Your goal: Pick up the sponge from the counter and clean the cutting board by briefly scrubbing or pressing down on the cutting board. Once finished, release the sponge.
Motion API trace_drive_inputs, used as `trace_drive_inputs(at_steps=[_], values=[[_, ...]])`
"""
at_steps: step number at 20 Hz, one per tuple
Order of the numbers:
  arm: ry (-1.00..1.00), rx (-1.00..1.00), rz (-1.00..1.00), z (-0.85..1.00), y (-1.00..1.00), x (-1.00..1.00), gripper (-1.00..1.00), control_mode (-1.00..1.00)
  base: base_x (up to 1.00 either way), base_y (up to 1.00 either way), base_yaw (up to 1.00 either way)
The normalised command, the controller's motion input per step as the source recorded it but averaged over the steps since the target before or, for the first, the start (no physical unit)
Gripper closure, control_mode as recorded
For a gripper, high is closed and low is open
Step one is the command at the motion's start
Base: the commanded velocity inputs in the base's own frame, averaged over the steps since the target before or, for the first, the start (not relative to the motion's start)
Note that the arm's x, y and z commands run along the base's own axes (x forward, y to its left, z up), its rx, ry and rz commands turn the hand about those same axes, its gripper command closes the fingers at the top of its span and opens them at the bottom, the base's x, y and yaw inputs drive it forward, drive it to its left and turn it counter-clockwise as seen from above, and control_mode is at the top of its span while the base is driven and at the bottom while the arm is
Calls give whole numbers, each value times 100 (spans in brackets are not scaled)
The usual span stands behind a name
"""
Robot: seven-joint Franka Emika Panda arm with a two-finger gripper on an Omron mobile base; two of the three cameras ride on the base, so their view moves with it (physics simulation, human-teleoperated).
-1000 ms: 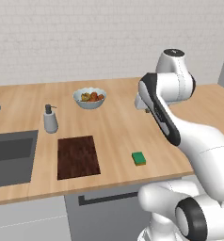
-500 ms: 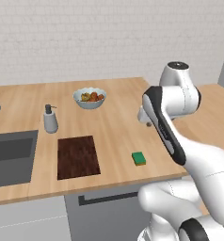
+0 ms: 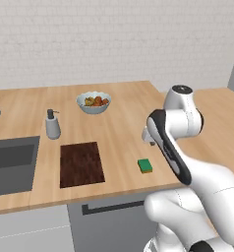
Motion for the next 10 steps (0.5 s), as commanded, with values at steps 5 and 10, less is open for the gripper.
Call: trace_drive_inputs(at_steps=[5, 10], values=[[0, 0, 0, -54, 0, 20, -100, -100, 0, 0, 0], [0, 0, 0, -51, 0, 16, -100, -100, 0, 0, 0]])
